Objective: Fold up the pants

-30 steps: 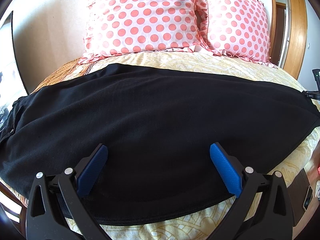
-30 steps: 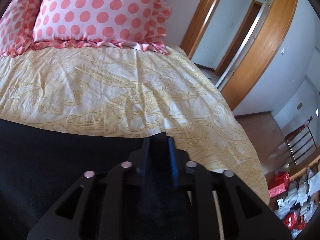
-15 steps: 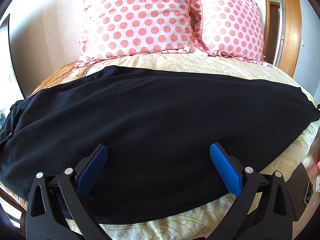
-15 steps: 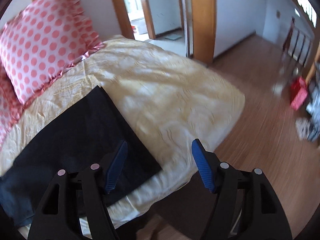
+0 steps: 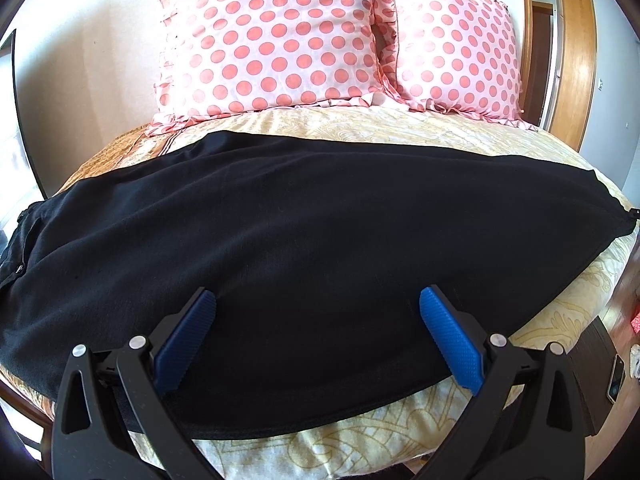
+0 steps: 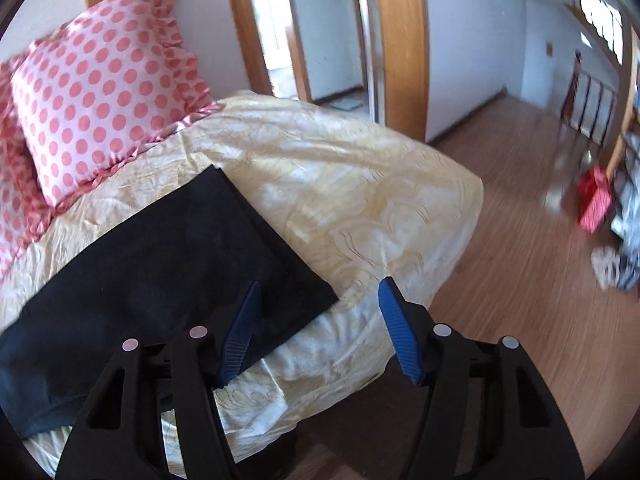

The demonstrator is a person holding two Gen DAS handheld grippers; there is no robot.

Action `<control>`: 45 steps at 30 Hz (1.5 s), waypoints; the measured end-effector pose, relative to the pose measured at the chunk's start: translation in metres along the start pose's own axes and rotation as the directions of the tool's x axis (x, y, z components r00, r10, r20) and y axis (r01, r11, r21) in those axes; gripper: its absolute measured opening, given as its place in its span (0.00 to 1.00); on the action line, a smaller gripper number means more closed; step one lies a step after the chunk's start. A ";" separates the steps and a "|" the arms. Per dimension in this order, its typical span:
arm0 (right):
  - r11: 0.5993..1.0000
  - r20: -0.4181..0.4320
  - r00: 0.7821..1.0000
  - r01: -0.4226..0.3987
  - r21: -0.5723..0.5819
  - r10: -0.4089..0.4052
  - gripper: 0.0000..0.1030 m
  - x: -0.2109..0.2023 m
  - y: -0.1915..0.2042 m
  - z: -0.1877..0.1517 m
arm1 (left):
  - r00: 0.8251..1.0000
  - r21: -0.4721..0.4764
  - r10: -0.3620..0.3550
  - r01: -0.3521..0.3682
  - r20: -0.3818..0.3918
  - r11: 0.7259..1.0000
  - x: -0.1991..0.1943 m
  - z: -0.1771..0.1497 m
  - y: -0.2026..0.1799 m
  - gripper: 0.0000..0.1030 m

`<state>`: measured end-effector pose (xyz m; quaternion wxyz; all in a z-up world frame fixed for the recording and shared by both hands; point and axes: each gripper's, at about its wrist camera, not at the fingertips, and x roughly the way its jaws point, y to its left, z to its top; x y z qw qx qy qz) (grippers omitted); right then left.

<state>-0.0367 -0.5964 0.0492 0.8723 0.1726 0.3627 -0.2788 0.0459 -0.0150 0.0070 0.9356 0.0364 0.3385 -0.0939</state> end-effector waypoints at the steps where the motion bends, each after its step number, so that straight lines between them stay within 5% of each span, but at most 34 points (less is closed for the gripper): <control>1: 1.000 -0.009 1.000 -0.010 -0.008 0.010 0.63 0.003 0.001 -0.001 | 1.000 -0.001 0.001 -0.001 0.000 1.000 0.000 0.000 0.000 0.98; 4: 0.999 0.010 1.000 -0.011 -0.043 0.011 0.60 0.003 0.006 -0.004 | 1.000 -0.003 0.003 -0.003 -0.001 1.000 0.000 0.001 0.000 0.98; 10: 0.992 0.037 0.993 -0.109 -0.065 0.111 0.17 -0.002 0.018 -0.012 | 1.000 -0.003 0.004 -0.004 -0.002 1.000 0.000 0.000 -0.001 0.98; 16: 0.984 0.127 0.976 -0.168 -0.061 0.175 0.11 -0.015 0.033 -0.003 | 1.000 -0.014 -0.011 0.011 -0.009 1.000 -0.002 0.000 0.001 0.98; 19: 0.963 0.177 0.948 -0.255 -0.083 0.266 0.10 -0.033 0.055 0.008 | 0.999 -0.051 -0.041 0.041 0.001 0.998 -0.008 -0.001 0.008 0.98; 23: 0.891 0.211 0.868 -0.423 -0.164 0.451 0.10 -0.066 0.110 0.020 | 0.997 -0.130 -0.062 0.067 0.038 0.989 -0.020 0.000 0.021 0.98; 25: 0.820 0.200 0.800 -0.523 -0.232 0.566 0.10 -0.085 0.152 0.018 | 0.996 -0.174 -0.054 0.064 0.067 0.983 -0.028 0.001 0.030 0.98; 29: 0.590 0.055 0.614 -0.723 -0.360 0.787 0.10 -0.116 0.248 -0.014 | 0.996 -0.220 -0.029 0.048 0.086 0.974 -0.036 0.002 0.040 0.98; 30: 0.500 -0.043 0.555 -0.778 -0.381 0.831 0.10 -0.118 0.283 -0.035 | 0.996 -0.229 -0.021 0.041 0.086 0.973 -0.038 0.002 0.042 0.98; 31: 0.458 -0.105 0.531 -0.801 -0.385 0.841 0.10 -0.117 0.301 -0.048 | 0.996 -0.235 -0.015 0.035 0.086 0.971 -0.039 0.001 0.043 0.98; 33: 0.385 -0.283 0.511 -0.832 -0.399 0.812 0.10 -0.104 0.350 -0.094 | 0.996 -0.243 -0.002 0.023 0.084 0.970 -0.042 -0.002 0.046 0.98; 36: 0.381 -0.442 0.539 -0.834 -0.398 0.718 0.11 -0.079 0.388 -0.147 | 0.997 -0.249 0.017 0.003 0.076 0.969 -0.045 -0.005 0.051 0.98; 37: 0.396 -0.449 0.542 -0.835 -0.382 0.710 0.11 -0.073 0.392 -0.154 | 0.997 -0.251 0.023 -0.004 0.074 0.968 -0.046 -0.007 0.052 0.98; 41: 0.404 -0.388 0.496 -0.865 -0.297 0.777 0.10 -0.078 0.391 -0.127 | 0.997 -0.268 0.040 -0.022 0.063 0.963 -0.046 -0.010 0.059 0.98; 45: 0.373 -0.314 0.457 -0.880 -0.293 0.832 0.10 -0.099 0.399 -0.109 | 0.997 -0.292 0.036 -0.015 0.069 0.956 -0.045 -0.009 0.062 0.98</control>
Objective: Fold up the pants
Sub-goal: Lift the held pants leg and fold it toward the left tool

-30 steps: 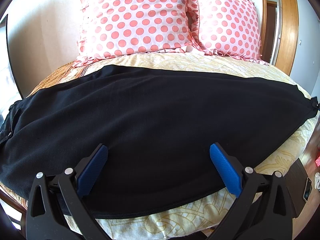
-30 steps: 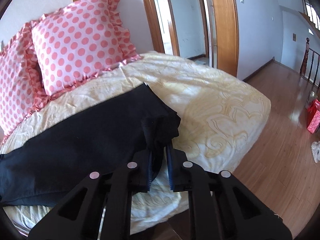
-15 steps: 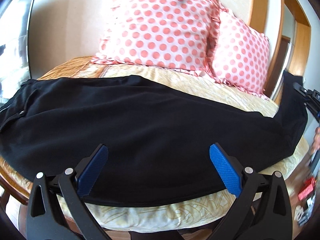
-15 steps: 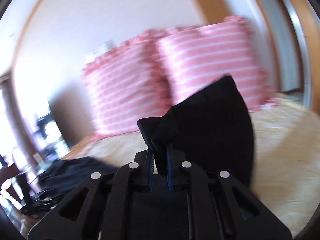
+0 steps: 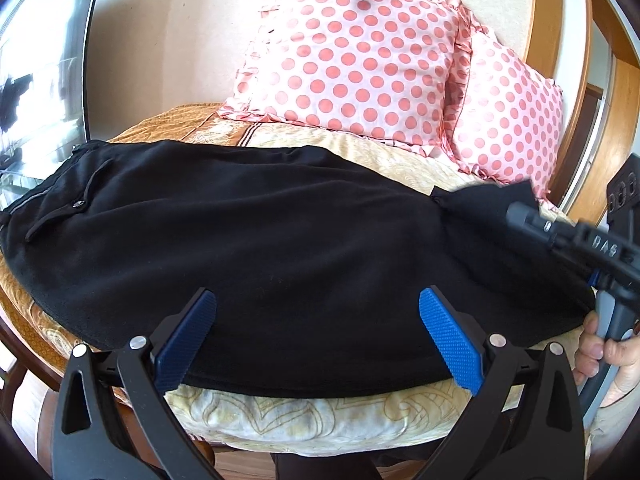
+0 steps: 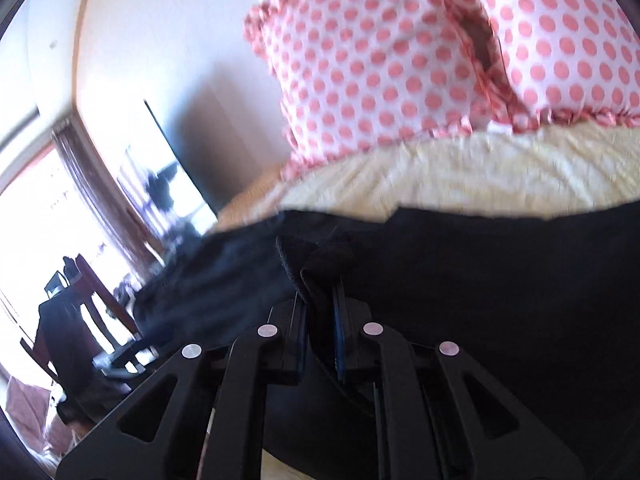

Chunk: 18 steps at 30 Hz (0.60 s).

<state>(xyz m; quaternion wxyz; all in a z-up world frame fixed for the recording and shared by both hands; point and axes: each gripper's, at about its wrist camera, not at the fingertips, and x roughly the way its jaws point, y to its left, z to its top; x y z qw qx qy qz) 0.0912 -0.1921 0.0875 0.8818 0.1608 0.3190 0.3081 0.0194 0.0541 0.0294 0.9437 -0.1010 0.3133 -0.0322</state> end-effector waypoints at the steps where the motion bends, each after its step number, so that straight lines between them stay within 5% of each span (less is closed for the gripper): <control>1: 1.000 -0.044 0.999 0.000 -0.026 -0.001 0.10 0.007 0.003 -0.004 | 1.000 -0.003 -0.002 0.002 0.003 1.000 -0.001 0.000 0.000 0.98; 4: 0.998 -0.175 0.984 0.007 -0.069 -0.019 0.10 0.032 0.014 -0.031 | 1.000 -0.005 -0.003 0.003 0.018 1.000 -0.004 0.001 0.002 0.98; 10: 0.995 0.018 0.996 -0.090 0.039 0.090 0.10 0.014 0.016 -0.014 | 1.000 -0.049 0.020 -0.019 0.021 0.999 -0.007 0.001 0.014 0.98; 14: 0.993 -0.175 0.983 -0.075 -0.090 0.058 0.10 0.049 0.036 -0.047 | 1.000 -0.065 0.024 -0.023 0.016 0.998 -0.007 0.002 0.018 0.98; 18: 0.992 -0.146 0.989 -0.044 -0.120 0.026 0.10 0.046 0.043 -0.054 | 0.999 -0.050 0.048 -0.047 0.022 0.998 -0.009 0.000 0.018 0.98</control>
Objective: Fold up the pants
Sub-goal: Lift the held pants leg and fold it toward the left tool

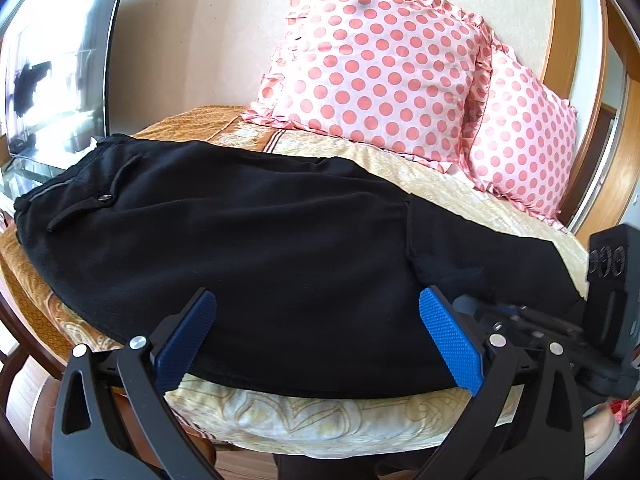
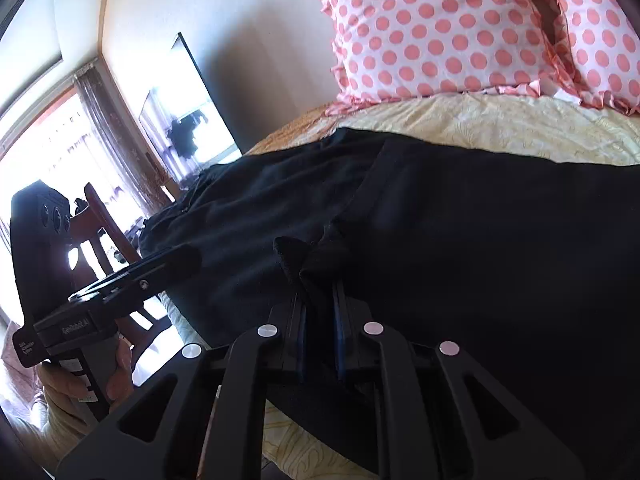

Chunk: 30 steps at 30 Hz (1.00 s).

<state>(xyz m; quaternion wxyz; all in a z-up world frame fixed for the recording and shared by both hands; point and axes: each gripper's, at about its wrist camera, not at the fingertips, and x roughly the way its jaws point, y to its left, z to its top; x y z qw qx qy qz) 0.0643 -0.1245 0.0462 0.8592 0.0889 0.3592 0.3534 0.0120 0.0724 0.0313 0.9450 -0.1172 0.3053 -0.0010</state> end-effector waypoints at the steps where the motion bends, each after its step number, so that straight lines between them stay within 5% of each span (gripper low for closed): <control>1: 1.000 0.000 1.000 0.017 -0.017 -0.017 0.11 0.001 0.003 0.000 | 1.000 0.002 0.001 -0.001 -0.004 1.000 0.001 -0.001 0.000 0.98; 4: 0.991 -0.023 0.997 0.068 -0.113 -0.071 0.21 0.007 0.017 -0.008 | 1.000 0.007 0.002 -0.002 -0.008 1.000 0.002 0.000 -0.001 0.98; 7: 0.985 -0.044 0.999 -0.024 -0.168 0.017 0.59 0.001 0.029 -0.014 | 1.000 0.008 0.002 -0.002 -0.003 1.000 0.002 0.001 -0.001 0.98; 10: 0.977 0.015 0.999 -0.048 -0.207 0.052 0.59 -0.022 0.037 -0.013 | 1.000 0.008 0.005 -0.005 -0.005 1.000 0.003 0.002 0.001 0.98; 12: 0.974 0.118 0.992 0.078 -0.214 -0.053 0.59 -0.042 0.028 -0.008 | 1.000 0.005 0.013 -0.013 -0.002 1.000 0.002 0.002 0.002 0.98; 15: 0.920 0.214 0.930 0.341 -0.195 -0.300 0.59 -0.062 0.002 0.001 | 1.000 0.003 0.015 -0.015 0.006 1.000 0.000 0.002 0.003 0.98; 17: 0.884 0.199 0.898 0.427 -0.187 -0.392 0.59 -0.060 -0.012 0.006 | 1.000 0.009 0.016 -0.016 0.004 1.000 0.001 0.002 0.003 0.98; 20: 0.875 0.151 0.886 0.459 -0.157 -0.438 0.59 -0.060 -0.029 0.005 | 1.000 0.016 0.017 -0.017 -0.003 1.000 0.003 0.002 0.001 0.98; 23: 0.914 0.153 0.929 0.363 -0.184 -0.338 0.59 -0.069 -0.020 -0.005 | 1.000 0.018 0.008 -0.009 0.006 1.000 0.002 0.001 -0.001 0.98; 26: 0.953 0.106 0.983 0.174 -0.248 -0.152 0.58 -0.051 0.005 -0.007 | 1.000 0.016 0.019 -0.019 0.002 1.000 0.005 0.002 -0.002 0.98; 30: 0.953 -0.005 1.000 0.027 -0.302 -0.030 0.50 -0.009 0.033 -0.009 | 0.999 -0.031 0.012 -0.011 0.032 0.999 -0.004 0.006 0.004 0.98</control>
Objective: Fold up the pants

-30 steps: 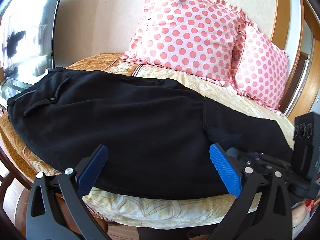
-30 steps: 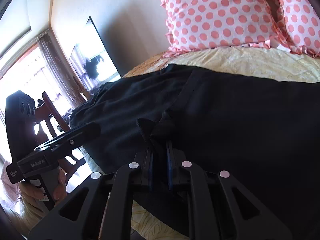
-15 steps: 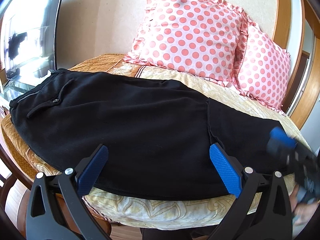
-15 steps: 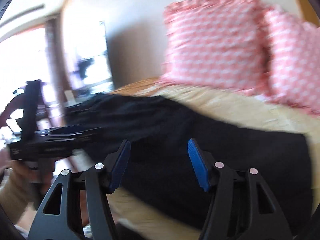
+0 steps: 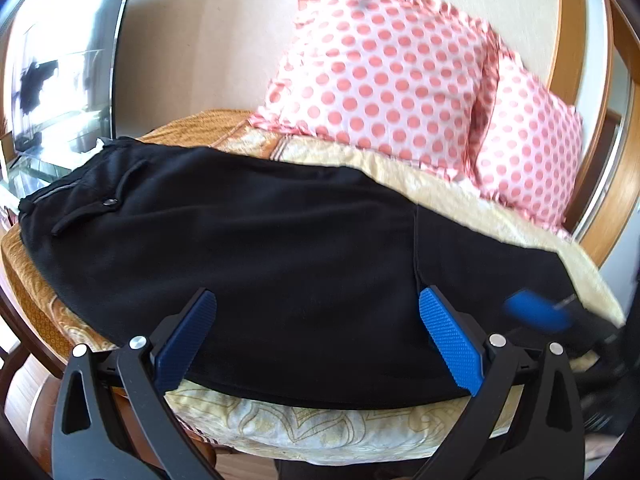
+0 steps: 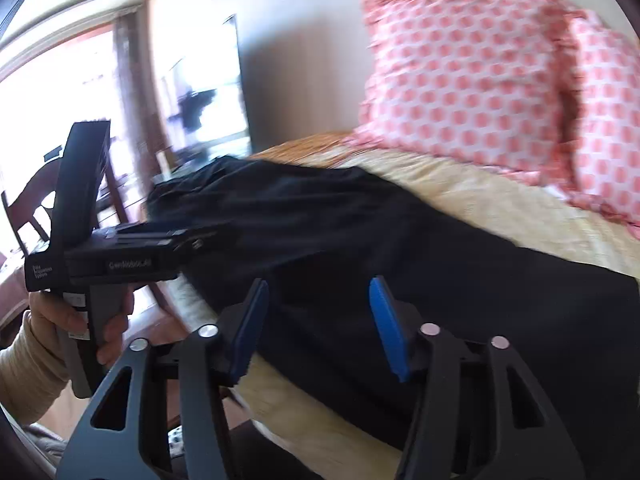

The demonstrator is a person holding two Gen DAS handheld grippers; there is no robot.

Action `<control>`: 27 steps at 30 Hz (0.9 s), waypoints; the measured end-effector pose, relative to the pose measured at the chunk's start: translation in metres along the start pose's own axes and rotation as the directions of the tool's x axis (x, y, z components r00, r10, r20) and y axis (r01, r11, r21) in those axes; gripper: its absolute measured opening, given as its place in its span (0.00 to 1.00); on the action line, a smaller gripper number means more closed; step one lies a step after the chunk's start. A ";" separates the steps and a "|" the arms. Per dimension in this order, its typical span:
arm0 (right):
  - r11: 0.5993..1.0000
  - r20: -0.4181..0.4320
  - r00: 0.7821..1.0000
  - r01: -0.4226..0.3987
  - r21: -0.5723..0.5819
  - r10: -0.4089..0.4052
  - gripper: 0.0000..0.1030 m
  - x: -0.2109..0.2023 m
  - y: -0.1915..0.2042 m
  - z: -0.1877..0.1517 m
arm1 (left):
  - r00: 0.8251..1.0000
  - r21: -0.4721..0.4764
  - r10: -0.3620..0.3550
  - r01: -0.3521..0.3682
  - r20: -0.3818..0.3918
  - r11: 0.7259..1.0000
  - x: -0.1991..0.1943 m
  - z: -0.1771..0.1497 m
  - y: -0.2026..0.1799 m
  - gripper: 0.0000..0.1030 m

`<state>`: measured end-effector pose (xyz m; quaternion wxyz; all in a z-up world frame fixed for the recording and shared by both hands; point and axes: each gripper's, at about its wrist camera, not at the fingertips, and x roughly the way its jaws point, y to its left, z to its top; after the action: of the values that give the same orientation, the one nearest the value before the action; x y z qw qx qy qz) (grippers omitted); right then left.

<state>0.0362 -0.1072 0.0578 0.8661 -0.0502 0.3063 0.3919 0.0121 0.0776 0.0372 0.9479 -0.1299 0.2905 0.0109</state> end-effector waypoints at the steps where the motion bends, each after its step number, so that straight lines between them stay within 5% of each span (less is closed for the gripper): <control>1: 1.000 -0.021 1.000 -0.010 -0.014 0.010 0.50 0.007 0.006 -0.002 | 1.000 -0.002 0.001 -0.001 0.010 1.000 -0.003 0.001 0.002 0.98; 4: 0.999 -0.084 0.996 0.008 -0.048 -0.012 0.46 0.031 0.014 -0.004 | 0.999 0.011 0.029 -0.029 0.027 1.000 -0.011 0.002 0.008 0.98; 7: 0.995 -0.069 0.994 0.082 -0.061 -0.087 0.21 0.032 0.010 -0.001 | 0.998 0.002 0.055 -0.055 0.028 0.998 -0.013 0.001 0.018 0.98; 9: 0.997 -0.061 0.996 0.069 0.024 -0.067 0.09 0.034 -0.008 0.006 | 0.998 -0.025 0.058 -0.058 0.021 0.998 -0.013 0.001 0.025 0.98; 16: 0.994 0.066 0.997 0.029 0.101 -0.035 0.08 0.017 -0.008 0.024 | 0.997 -0.072 0.071 -0.068 0.041 0.995 -0.018 0.006 0.038 0.98; 20: 0.998 -0.019 0.999 0.044 0.051 -0.043 0.08 0.039 0.002 0.011 | 0.993 -0.092 0.113 -0.108 0.046 0.990 -0.021 0.008 0.049 0.98; 22: 0.998 -0.033 0.998 0.058 0.001 -0.058 0.10 0.043 0.009 0.001 | 0.989 -0.113 0.141 -0.136 0.045 0.984 -0.024 0.009 0.060 0.98; 24: 0.996 -0.054 0.997 0.047 -0.071 -0.051 0.29 0.040 0.020 0.000 | 0.985 -0.144 0.164 -0.156 0.044 0.977 -0.027 0.011 0.071 0.98; 25: 0.996 -0.060 0.998 0.027 -0.087 -0.032 0.49 0.037 0.025 0.001 | 0.983 -0.169 0.179 -0.169 0.043 0.971 -0.029 0.012 0.080 0.98; 27: 0.996 -0.012 1.000 0.028 -0.087 -0.029 0.53 0.026 0.027 0.005 | 0.980 -0.211 0.195 -0.182 0.040 0.960 -0.033 0.014 0.094 0.98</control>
<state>0.0332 -0.0699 0.0513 0.8665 -0.0949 0.2940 0.3922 -0.0168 0.1735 0.0441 0.9323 -0.1990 0.2701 0.1353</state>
